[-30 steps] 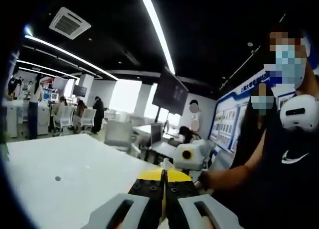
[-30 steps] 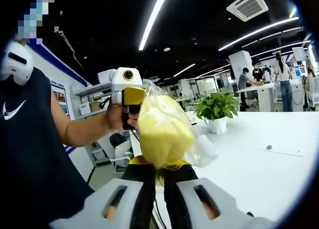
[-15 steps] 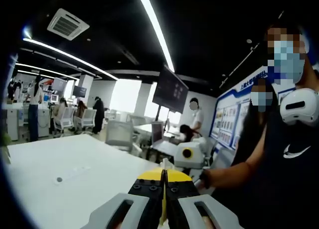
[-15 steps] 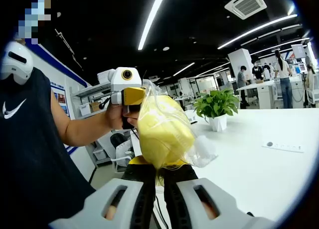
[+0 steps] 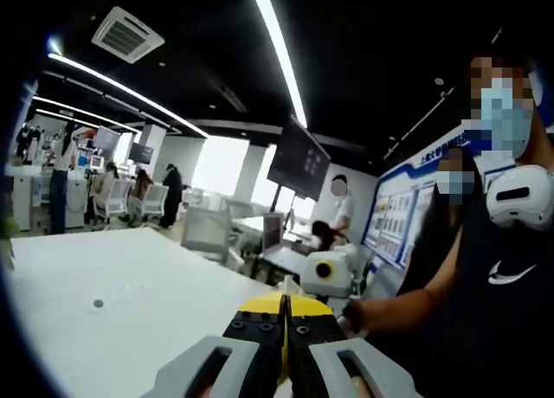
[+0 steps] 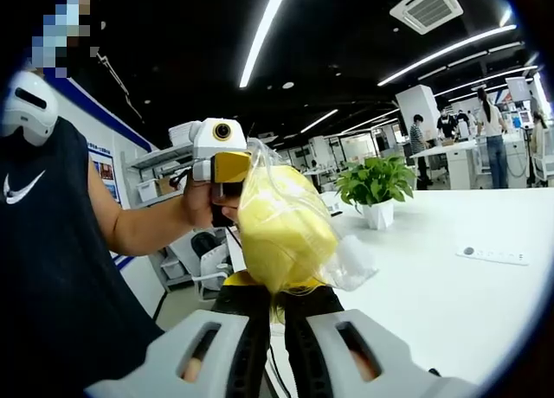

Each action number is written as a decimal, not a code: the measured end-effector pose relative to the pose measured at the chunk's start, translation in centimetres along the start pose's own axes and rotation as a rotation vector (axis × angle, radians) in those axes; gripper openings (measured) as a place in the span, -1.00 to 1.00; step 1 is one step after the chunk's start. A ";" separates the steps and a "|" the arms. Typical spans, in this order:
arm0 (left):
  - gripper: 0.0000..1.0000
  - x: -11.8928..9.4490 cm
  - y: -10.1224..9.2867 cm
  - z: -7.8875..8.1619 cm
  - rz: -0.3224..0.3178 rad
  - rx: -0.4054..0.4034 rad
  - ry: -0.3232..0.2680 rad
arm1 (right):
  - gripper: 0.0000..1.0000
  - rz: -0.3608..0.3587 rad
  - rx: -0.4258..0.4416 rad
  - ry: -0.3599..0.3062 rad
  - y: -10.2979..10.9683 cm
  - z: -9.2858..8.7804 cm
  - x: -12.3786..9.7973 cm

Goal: Compare the silicone blocks by pressing each to a similar depth, holding the contact briefly, and releasing to observe deformation and rebound differences across the visible hardness samples.

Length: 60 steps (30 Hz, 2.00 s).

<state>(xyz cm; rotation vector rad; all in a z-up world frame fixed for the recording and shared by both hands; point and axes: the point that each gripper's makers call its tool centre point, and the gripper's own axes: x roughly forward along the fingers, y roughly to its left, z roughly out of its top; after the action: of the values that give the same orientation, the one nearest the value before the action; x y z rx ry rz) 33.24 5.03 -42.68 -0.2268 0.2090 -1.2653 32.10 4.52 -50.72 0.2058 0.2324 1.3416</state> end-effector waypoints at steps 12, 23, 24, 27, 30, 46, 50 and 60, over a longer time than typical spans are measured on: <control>-1.00 0.0 0.2 0.2 0.010 0.028 -0.009 | -0.99 0.005 -0.018 0.012 -0.5 0.3 0.1; -1.00 -0.2 -0.1 0.2 0.013 0.020 -0.015 | -1.00 0.025 -0.008 -0.004 0.0 0.1 0.2; -1.00 -0.2 -0.2 0.2 0.011 0.015 -0.015 | -1.00 0.021 -0.018 -0.005 0.0 0.1 0.2; -1.00 -0.3 -0.4 0.2 0.009 0.011 -0.022 | -0.99 0.024 -0.011 -0.011 0.1 0.2 0.2; -1.00 -0.3 -0.7 0.4 0.004 0.011 -0.037 | -0.92 -0.013 -0.099 -0.079 -0.2 0.8 0.4; -1.00 -1.9 -0.4 2.2 0.028 0.015 -0.106 | 0.70 0.001 -0.051 -0.098 0.2 1.1 0.9; -1.00 -2.0 -0.4 2.1 0.030 0.006 -0.104 | 0.93 -0.007 -0.021 -0.115 -0.1 1.4 0.4; -1.00 -2.2 0.1 1.8 0.033 -0.021 -0.111 | 0.93 -0.108 -0.023 -0.099 -2.0 0.2 -1.4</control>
<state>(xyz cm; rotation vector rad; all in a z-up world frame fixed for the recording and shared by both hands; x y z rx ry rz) 33.24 7.24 -40.94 -0.3090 0.1303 -1.2150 33.76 2.71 -51.01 0.2359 0.1427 1.2235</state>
